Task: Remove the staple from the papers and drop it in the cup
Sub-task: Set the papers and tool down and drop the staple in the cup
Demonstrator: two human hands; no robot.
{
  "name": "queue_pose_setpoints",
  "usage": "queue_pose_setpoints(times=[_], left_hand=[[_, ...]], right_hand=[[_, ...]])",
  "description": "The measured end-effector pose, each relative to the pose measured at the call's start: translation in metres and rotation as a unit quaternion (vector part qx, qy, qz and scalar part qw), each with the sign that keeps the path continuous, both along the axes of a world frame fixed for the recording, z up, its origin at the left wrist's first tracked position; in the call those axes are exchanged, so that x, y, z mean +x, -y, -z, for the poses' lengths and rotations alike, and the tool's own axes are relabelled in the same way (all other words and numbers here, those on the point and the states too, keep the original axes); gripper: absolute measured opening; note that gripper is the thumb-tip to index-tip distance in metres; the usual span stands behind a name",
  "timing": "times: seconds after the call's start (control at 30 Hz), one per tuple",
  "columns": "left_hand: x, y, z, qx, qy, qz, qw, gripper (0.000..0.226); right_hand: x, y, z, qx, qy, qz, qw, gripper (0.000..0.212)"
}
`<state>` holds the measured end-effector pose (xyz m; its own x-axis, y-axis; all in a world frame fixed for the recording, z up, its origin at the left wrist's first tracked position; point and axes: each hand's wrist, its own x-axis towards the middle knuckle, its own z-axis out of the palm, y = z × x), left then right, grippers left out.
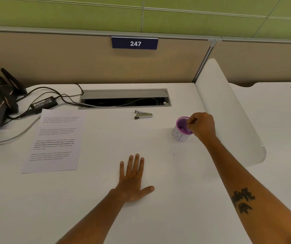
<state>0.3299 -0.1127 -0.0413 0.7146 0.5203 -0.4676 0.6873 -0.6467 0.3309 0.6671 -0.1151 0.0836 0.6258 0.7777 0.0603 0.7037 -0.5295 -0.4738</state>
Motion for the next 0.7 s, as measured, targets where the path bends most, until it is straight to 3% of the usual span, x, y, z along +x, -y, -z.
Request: queue_pose_setpoints(times=[0.33,0.7], left_hand=[[0.0,0.0,0.0,0.0,0.002,0.0,1.0,0.119],[0.0,0.0,-0.002,-0.003,0.001,0.001,1.0,0.119]], right_hand=[[0.002,0.002,0.007,0.013,0.005,-0.02,1.0,0.011],[-0.013,0.028,0.007,0.155,-0.049,0.077,0.984,0.008]])
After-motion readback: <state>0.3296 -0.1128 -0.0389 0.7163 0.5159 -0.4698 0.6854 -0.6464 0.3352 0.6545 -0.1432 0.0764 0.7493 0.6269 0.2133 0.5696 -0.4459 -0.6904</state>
